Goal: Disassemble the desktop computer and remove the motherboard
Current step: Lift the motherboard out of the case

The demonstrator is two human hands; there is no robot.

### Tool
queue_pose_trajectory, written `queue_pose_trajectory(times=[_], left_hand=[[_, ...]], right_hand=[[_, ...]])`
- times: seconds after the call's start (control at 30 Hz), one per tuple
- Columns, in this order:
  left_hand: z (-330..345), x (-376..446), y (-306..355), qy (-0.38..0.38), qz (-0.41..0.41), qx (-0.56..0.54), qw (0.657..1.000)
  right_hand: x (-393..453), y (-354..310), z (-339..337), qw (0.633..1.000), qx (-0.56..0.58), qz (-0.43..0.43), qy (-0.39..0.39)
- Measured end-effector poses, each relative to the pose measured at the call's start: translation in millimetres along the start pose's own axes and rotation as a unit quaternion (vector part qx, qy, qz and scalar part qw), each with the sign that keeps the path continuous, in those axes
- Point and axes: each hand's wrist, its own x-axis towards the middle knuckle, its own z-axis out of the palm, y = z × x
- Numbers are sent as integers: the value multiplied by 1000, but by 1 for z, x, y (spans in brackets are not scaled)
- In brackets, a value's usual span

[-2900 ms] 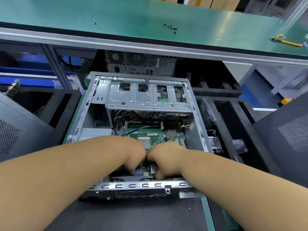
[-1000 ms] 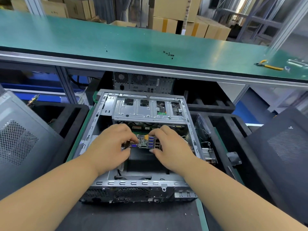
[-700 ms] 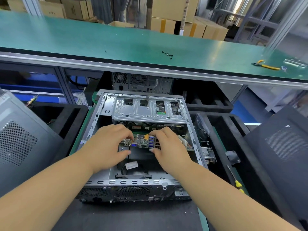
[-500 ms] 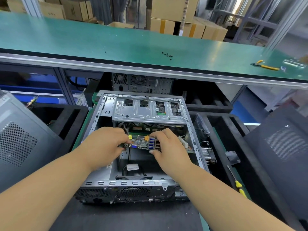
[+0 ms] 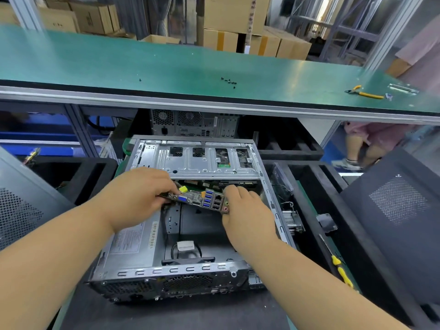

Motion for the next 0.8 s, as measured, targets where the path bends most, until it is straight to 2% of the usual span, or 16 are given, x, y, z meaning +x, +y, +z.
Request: queue_pose_trajectory(times=[0.17, 0.5, 0.8], left_hand=[[-15, -9, -21, 18, -59, -23, 998], [-29, -13, -25, 19, -85, -73, 994], [-35, -10, -17, 108, -144, -267, 947]], right_hand=[[3, -22, -7, 998, 11, -58, 34], [9, -27, -35, 996, -1, -84, 29], [12, -20, -81, 996, 37, -65, 53]])
